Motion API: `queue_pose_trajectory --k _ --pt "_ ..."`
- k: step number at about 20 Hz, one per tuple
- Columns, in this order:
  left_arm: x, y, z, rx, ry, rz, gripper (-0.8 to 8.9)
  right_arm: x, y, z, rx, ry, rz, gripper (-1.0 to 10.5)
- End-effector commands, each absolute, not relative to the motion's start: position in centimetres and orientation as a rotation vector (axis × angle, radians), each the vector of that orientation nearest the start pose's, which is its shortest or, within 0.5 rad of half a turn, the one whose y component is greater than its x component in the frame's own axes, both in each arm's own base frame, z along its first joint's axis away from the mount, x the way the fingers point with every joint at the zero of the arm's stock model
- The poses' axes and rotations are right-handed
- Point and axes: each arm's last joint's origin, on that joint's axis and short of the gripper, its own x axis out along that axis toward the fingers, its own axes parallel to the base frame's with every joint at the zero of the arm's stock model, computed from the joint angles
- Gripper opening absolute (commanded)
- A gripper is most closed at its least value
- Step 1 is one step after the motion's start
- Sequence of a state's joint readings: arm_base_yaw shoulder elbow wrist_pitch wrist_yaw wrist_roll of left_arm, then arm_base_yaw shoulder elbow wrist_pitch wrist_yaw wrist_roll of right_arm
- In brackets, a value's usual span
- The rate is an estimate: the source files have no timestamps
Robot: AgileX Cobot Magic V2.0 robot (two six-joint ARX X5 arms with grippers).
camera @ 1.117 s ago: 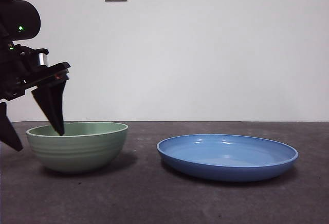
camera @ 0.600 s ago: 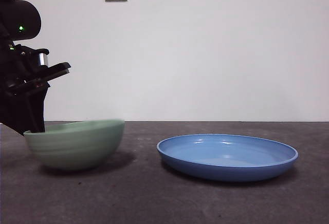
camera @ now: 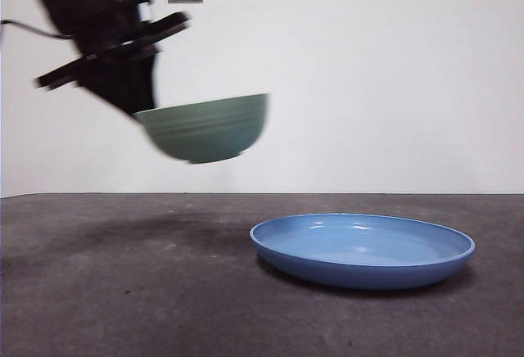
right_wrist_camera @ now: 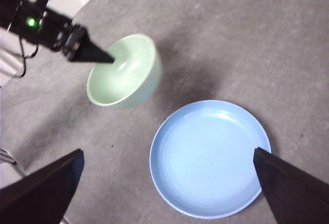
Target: Place the green bowl on the blue plate
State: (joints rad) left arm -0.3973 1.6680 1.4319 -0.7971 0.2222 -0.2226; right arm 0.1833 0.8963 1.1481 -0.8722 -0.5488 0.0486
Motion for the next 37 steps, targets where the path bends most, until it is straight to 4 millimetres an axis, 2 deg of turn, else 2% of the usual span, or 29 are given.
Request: queue_pose_trajectory --k 1,3,7,11,17,23,24,26,27,28,31,35,37 --pt "33.1 -17.7 28.6 -0.062 1.121 -0.505 0.12 14.2 4.2 38.0 0.152 0.625 0.7 5.4" --pt "33.6 -20.7 27.9 -0.016 1.153 -0.556 0.11 13.6 4.1 38.2 0.149 0.613 0.7 5.4" --pt "34.3 -26.6 25.5 0.067 1.212 -0.631 0.12 12.2 3.8 38.6 0.141 0.575 0.698 5.4" --pt "34.3 -29.9 23.2 0.175 1.282 -0.639 0.11 11.2 3.6 39.0 0.135 0.538 0.701 5.4" --pt "34.6 -30.7 21.4 0.225 1.297 -0.595 0.11 10.7 3.6 39.1 0.134 0.526 0.702 5.4" --pt "34.4 -30.9 21.4 0.228 1.297 -0.6 0.37 10.7 3.6 39.1 0.134 0.532 0.701 5.4" --pt "34.4 -31.0 21.4 0.227 1.292 -0.603 0.77 10.7 3.6 39.1 0.135 0.533 0.701 5.4" --pt "34.5 -31.1 21.5 0.221 1.275 -0.609 2.71 10.7 3.6 39.1 0.135 0.534 0.701 5.4" --pt "34.5 -31.1 21.8 0.219 1.272 -0.609 3.62 10.7 3.6 39.1 0.135 0.534 0.701 5.4" --pt "34.5 -31.1 22.2 0.219 1.272 -0.609 4.15 10.7 3.6 39.1 0.135 0.535 0.701 5.4" --pt "34.3 -30.9 24.4 0.236 1.28 -0.615 4.33 10.7 3.5 39.1 0.135 0.536 0.701 5.4" --pt "33.2 -30.0 28.2 0.3 1.293 -0.648 6.17 10.7 3.6 39.1 0.135 0.536 0.701 5.4" --pt "32.4 -28.9 29.6 0.336 1.317 -0.657 6.29 10.7 3.6 39.1 0.134 0.535 0.701 5.4"
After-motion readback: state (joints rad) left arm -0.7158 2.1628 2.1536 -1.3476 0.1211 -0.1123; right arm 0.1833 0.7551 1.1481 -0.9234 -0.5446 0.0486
